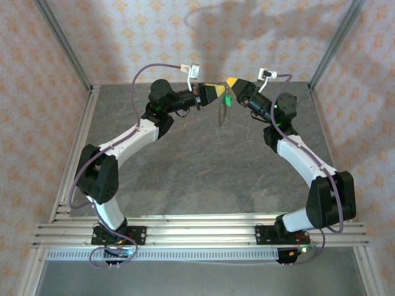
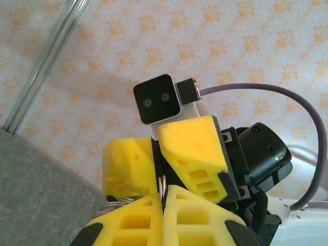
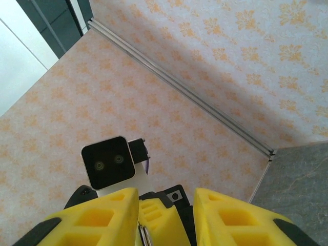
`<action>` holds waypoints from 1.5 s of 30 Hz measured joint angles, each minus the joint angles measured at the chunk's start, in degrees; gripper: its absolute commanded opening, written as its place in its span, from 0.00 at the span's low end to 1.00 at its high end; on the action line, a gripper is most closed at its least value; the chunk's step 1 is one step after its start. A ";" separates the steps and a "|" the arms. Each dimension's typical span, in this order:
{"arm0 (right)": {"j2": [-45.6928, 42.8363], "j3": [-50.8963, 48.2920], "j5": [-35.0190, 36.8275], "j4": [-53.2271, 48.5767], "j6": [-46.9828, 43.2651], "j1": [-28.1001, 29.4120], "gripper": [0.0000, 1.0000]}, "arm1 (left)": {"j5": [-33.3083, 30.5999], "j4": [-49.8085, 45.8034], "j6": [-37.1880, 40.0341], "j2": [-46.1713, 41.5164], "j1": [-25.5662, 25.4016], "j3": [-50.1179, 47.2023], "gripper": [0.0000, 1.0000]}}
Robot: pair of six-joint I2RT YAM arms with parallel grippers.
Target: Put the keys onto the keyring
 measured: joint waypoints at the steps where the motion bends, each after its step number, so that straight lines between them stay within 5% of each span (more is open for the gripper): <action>1: -0.02 -0.39 0.00 0.17 0.00 0.00 0.32 | 0.00 0.26 -0.20 0.07 0.00 0.00 0.00; 22: 0.00 -1.95 0.26 2.95 1.07 0.57 0.24 | 0.04 2.80 -2.58 0.92 0.00 0.09 0.00; 45: -5.05 -4.92 -0.96 -2.01 -3.76 -2.32 0.34 | 2.91 2.54 -2.60 1.03 0.44 0.96 0.00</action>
